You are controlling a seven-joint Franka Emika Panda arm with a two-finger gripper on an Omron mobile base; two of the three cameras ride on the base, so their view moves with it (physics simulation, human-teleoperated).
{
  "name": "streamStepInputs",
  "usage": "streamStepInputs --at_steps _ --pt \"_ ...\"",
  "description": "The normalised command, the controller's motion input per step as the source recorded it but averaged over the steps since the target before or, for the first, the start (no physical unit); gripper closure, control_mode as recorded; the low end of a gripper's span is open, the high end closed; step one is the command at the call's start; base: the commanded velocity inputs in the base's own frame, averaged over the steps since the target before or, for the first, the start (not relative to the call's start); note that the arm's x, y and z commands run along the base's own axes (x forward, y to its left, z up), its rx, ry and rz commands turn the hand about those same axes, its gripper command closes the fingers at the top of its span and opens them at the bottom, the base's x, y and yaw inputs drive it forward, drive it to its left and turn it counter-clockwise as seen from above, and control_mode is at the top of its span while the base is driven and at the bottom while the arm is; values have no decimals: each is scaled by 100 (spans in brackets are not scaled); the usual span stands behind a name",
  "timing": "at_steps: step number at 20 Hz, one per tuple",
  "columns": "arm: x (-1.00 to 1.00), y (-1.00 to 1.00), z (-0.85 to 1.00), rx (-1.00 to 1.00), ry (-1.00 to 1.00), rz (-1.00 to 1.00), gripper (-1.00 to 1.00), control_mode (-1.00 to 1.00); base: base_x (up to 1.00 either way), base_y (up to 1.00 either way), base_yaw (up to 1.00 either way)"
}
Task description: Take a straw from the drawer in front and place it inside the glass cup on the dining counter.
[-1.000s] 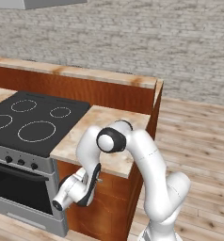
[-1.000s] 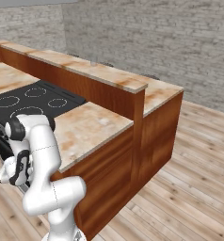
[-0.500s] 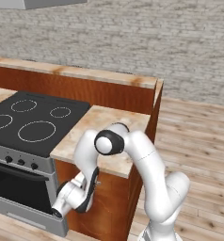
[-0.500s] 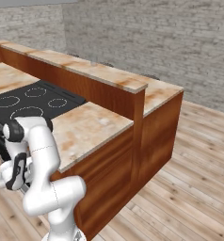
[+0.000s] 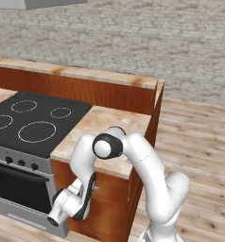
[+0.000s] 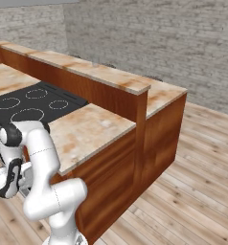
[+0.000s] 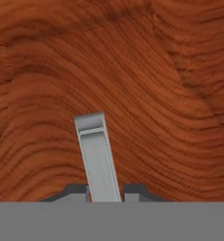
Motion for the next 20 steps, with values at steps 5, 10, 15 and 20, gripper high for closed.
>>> streamStepInputs --at_steps 5,10,15,20 --pt "-36 1 0 0 0 -5 100 -100 0 0 0" --pt "-35 1 0 0 0 -6 100 -100 0 0 0" --pt "-38 0 0 0 0 -6 100 -100 0 0 0" --pt "-40 0 0 0 0 -5 100 -100 0 0 0"
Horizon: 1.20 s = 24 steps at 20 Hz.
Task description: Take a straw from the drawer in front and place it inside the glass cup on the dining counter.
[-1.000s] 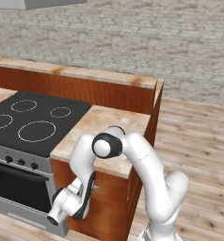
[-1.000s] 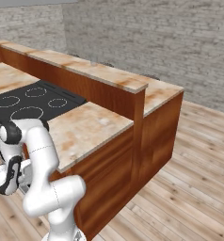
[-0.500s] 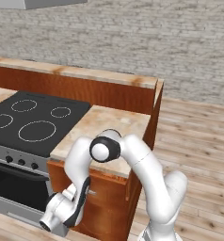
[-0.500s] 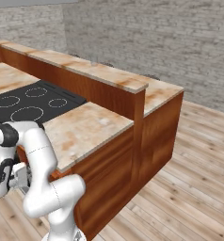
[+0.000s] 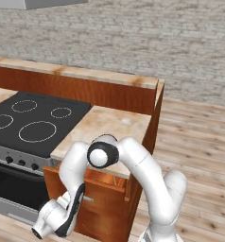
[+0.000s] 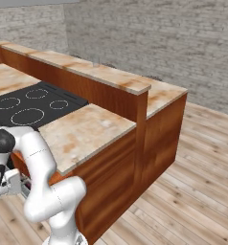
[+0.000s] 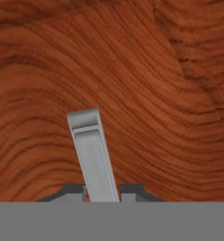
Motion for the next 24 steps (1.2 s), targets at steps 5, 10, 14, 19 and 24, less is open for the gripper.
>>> streamStepInputs --at_steps 5,10,14,19,24 --pt "-40 0 0 0 -1 -5 100 -100 0 0 0" --pt "-39 2 0 0 -3 -4 100 -100 0 0 0" --pt "-41 1 0 0 -3 -3 100 -100 0 0 0" --pt "-39 2 0 0 -3 -2 100 -100 0 0 0" --pt "-42 2 0 0 -3 0 100 -100 0 0 0"
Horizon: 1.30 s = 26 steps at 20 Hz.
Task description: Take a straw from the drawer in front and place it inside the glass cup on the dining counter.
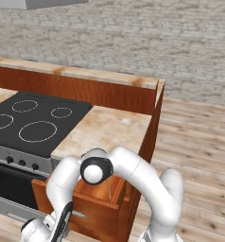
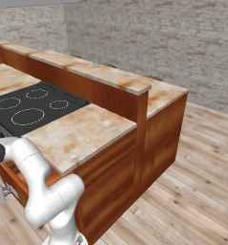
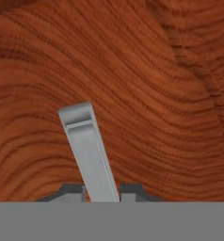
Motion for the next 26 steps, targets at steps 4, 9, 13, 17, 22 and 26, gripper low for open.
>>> streamStepInputs --at_steps 4,9,13,17,22,26 --pt "-44 2 0 0 -3 0 100 -100 0 0 0" --pt "-44 3 0 0 -2 0 100 -100 0 0 0" --pt "-41 5 0 0 -1 0 100 -100 0 0 0" --pt "-41 5 0 0 0 0 100 -100 0 0 0" --pt "-38 4 0 0 0 0 100 -100 0 0 0" --pt "-39 5 0 0 0 0 100 -100 0 0 0"
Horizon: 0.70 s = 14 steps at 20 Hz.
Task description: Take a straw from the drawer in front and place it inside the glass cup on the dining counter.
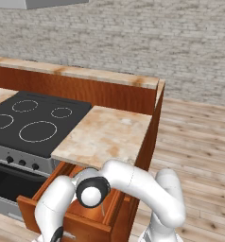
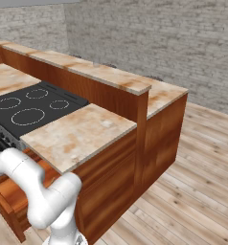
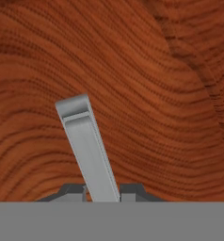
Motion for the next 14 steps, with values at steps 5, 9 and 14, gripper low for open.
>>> streamStepInputs --at_steps 5,9,14 --pt "-30 4 0 0 0 0 100 -100 0 0 0" --pt "-23 6 0 0 0 -3 100 -100 0 0 0" --pt "-2 5 0 0 0 -2 100 -100 0 0 0"
